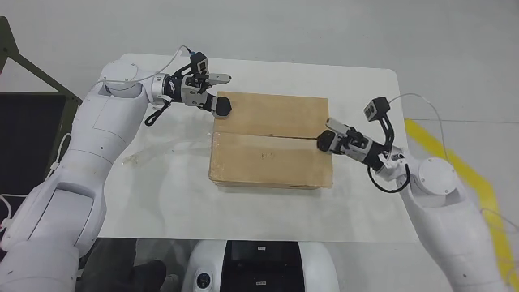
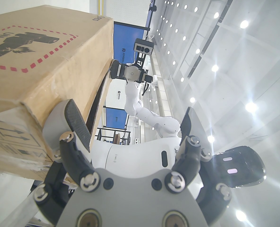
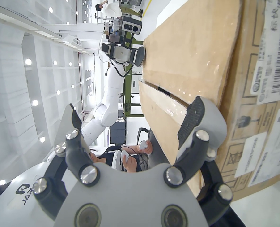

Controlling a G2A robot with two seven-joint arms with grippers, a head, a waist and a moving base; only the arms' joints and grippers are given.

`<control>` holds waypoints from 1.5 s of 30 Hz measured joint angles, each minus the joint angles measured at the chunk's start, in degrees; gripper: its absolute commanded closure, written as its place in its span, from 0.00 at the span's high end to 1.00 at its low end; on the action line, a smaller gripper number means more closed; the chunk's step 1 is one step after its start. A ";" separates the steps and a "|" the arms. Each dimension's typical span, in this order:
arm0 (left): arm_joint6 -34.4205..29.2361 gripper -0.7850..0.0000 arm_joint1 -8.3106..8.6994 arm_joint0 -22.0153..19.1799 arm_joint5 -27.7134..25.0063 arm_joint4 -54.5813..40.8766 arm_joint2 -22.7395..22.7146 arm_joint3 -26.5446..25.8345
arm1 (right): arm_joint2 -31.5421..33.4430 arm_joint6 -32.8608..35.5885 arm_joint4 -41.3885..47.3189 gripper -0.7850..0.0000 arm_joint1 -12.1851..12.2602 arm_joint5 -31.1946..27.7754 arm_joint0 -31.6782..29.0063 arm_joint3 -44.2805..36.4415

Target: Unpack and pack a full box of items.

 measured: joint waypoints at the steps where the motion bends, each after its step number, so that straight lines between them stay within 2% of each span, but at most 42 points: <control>1: 0.00 1.00 0.00 0.00 0.00 0.00 0.00 0.00 | 0.08 -0.11 -0.01 1.00 0.00 0.18 0.09 0.16; 11: 0.00 1.00 0.00 0.00 0.00 0.00 0.00 0.00 | 0.77 -0.46 -0.97 1.00 0.14 2.52 0.24 0.78; 45: 0.00 1.00 0.00 0.00 0.00 0.00 0.00 0.00 | 1.17 -0.24 -3.21 1.00 0.37 2.69 -1.03 -0.88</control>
